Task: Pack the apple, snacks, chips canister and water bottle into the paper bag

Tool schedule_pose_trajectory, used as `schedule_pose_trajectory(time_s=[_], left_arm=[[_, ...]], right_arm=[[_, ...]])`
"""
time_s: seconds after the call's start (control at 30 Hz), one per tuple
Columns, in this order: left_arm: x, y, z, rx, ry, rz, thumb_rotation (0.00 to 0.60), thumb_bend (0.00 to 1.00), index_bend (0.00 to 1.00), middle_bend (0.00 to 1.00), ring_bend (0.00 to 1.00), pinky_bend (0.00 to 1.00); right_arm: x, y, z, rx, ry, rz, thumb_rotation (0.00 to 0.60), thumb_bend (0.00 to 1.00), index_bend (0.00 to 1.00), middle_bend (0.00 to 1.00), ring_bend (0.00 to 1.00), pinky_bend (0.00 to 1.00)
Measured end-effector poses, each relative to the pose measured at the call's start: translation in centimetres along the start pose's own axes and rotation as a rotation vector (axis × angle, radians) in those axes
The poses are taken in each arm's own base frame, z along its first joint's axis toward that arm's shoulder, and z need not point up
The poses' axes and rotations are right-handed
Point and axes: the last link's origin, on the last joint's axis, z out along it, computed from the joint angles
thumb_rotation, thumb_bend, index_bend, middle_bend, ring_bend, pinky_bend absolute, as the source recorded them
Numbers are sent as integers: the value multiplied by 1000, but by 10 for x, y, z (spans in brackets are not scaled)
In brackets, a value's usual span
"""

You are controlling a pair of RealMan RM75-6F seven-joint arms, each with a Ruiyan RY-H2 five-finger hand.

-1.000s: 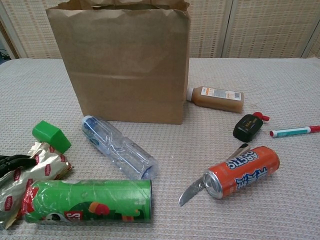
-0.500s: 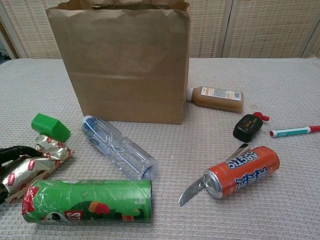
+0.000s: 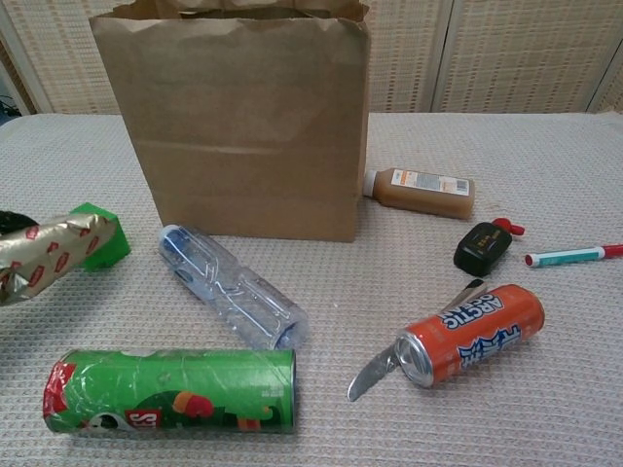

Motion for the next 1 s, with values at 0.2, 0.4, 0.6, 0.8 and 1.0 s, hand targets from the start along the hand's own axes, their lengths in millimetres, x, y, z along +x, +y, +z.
schedule_pose_trajectory(time_s=[0.2, 0.4, 0.6, 0.8, 1.0], left_arm=[[34, 0, 12, 72, 105, -138, 600, 673, 784, 753, 724, 818], [74, -5, 28, 170, 229, -345, 600, 673, 783, 752, 725, 804], [131, 6, 62, 175, 347, -515, 600, 673, 781, 749, 725, 799], [175, 53, 105, 2, 349, -468, 600, 671, 775, 742, 718, 795], [187, 106, 136, -167, 278, -318, 600, 667, 774, 741, 717, 792]], right_arm=[[0, 0, 0, 1, 1, 2, 600, 0, 0, 0, 0, 0], [0, 0, 0, -3, -3, 6, 600, 0, 0, 0, 0, 0], [0, -1, 1, 2, 0, 5, 600, 0, 0, 0, 0, 0], [-2, -1, 2, 2, -13, 6, 600, 0, 0, 0, 0, 0], [-1, -1, 4, -5, -20, 7, 600, 0, 0, 0, 0, 0]])
